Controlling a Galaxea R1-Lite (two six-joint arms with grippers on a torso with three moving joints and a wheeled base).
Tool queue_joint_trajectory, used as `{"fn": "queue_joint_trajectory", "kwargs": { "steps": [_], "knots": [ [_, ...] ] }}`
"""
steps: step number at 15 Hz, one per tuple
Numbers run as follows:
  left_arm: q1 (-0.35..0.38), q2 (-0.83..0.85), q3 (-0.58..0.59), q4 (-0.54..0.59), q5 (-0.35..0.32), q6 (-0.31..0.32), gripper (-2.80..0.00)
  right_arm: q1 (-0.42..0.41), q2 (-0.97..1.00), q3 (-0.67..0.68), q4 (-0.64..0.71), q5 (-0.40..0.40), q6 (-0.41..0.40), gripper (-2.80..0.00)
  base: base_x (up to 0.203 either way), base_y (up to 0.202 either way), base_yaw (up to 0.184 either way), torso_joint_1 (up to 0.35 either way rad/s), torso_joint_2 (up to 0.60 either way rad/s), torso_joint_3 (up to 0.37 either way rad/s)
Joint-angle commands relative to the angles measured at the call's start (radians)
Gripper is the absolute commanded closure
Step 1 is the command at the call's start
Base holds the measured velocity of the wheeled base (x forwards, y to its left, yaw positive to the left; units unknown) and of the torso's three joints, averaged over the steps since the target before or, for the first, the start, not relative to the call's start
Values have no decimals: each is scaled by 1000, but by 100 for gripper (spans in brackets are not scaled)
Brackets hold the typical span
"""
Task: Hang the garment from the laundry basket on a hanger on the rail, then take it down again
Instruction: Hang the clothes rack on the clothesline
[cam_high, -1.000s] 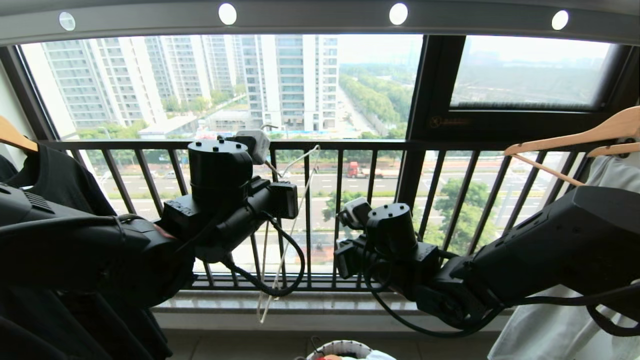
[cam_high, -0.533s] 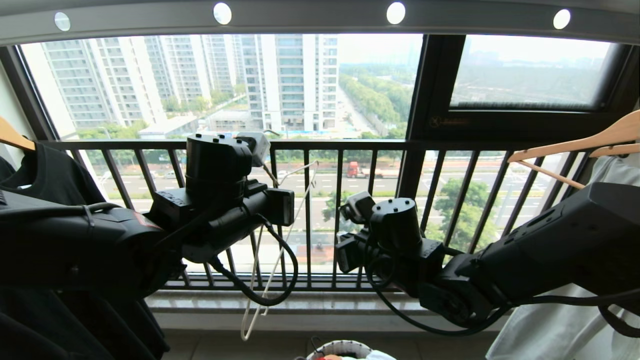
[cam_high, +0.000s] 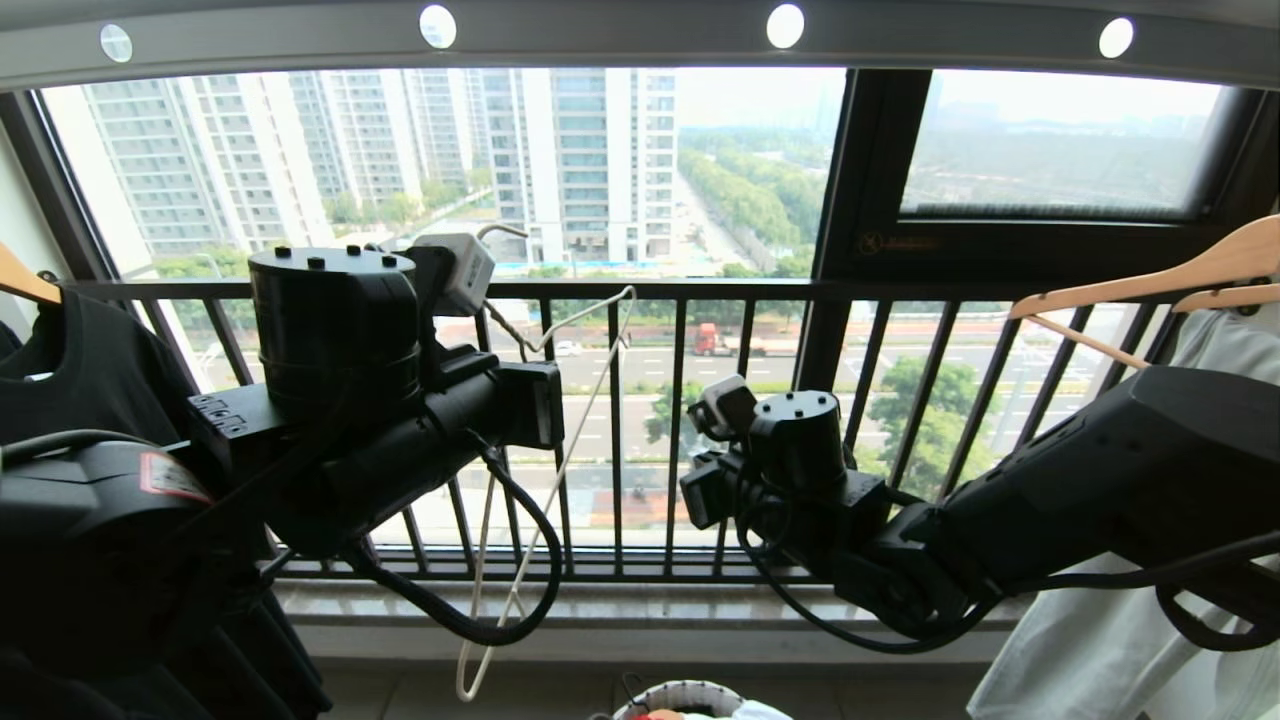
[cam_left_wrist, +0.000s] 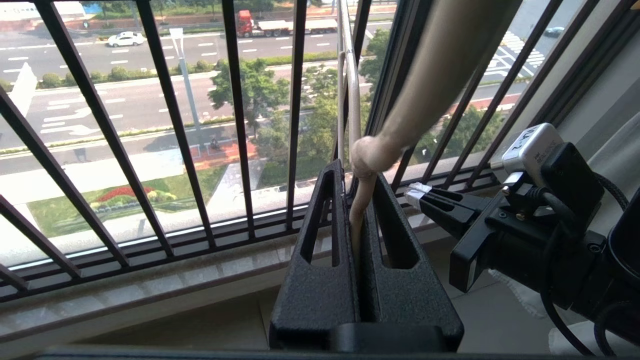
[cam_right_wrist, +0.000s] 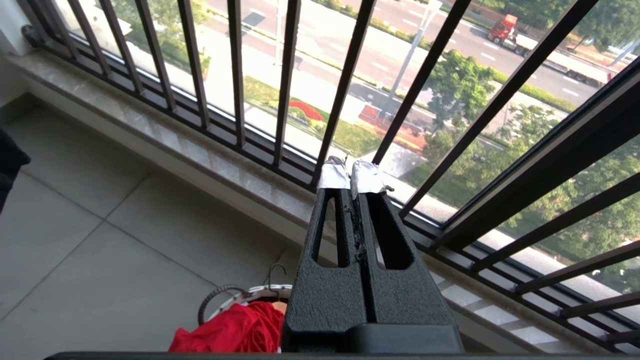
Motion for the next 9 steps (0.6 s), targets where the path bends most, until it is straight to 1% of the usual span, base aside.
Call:
{"fn": "queue_joint_trajectory", "kwargs": {
  "steps": [1,2,3,6,7,8,9],
  "knots": [
    [-5,-76,58,-111,-87,-1,0,-12,11,-4,-6,-7,-11,0,0,0,0,0,0,0],
    [-5,-104,70,-130,-112,1,0,-14,11,-5,-6,-8,-11,0,0,0,0,0,0,0],
    [-6,-130,73,-136,-120,11,0,-15,11,-7,-6,-8,-11,0,0,0,0,0,0,0],
    [-4,-177,77,-133,-119,31,0,-17,6,-5,-8,-8,-12,0,0,0,0,0,0,0],
    [5,-177,77,-136,-112,48,0,-18,5,-5,-22,-8,-12,0,0,0,0,0,0,0],
    [13,-173,75,-137,-92,74,0,-20,3,-5,-32,-12,-14,0,0,0,0,0,0,0],
    [13,-162,69,-140,-51,106,0,-20,3,-5,-34,-15,-20,0,0,0,0,0,0,0]
  ]
}}
